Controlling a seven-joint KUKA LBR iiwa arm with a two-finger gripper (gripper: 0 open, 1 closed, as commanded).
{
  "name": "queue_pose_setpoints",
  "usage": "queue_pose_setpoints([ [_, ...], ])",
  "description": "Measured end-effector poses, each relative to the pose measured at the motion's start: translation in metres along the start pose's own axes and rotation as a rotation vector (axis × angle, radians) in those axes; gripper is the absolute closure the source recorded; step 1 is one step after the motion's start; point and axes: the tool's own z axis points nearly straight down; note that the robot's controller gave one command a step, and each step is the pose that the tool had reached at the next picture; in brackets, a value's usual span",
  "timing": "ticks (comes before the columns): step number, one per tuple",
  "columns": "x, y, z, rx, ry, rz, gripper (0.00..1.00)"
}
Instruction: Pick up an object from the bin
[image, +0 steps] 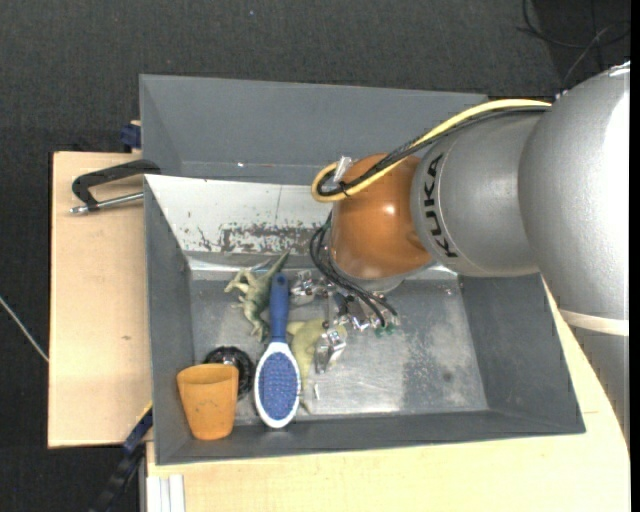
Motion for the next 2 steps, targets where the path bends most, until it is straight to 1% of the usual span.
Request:
queue_pose_setpoints([
  [1, 0.0, -0.001, -0.001, -0.003, -0.002, 0.004, 1.0],
  [2, 0.012, -0.013, -0.172, -0.001, -0.003, -0.1, 1.0],
])
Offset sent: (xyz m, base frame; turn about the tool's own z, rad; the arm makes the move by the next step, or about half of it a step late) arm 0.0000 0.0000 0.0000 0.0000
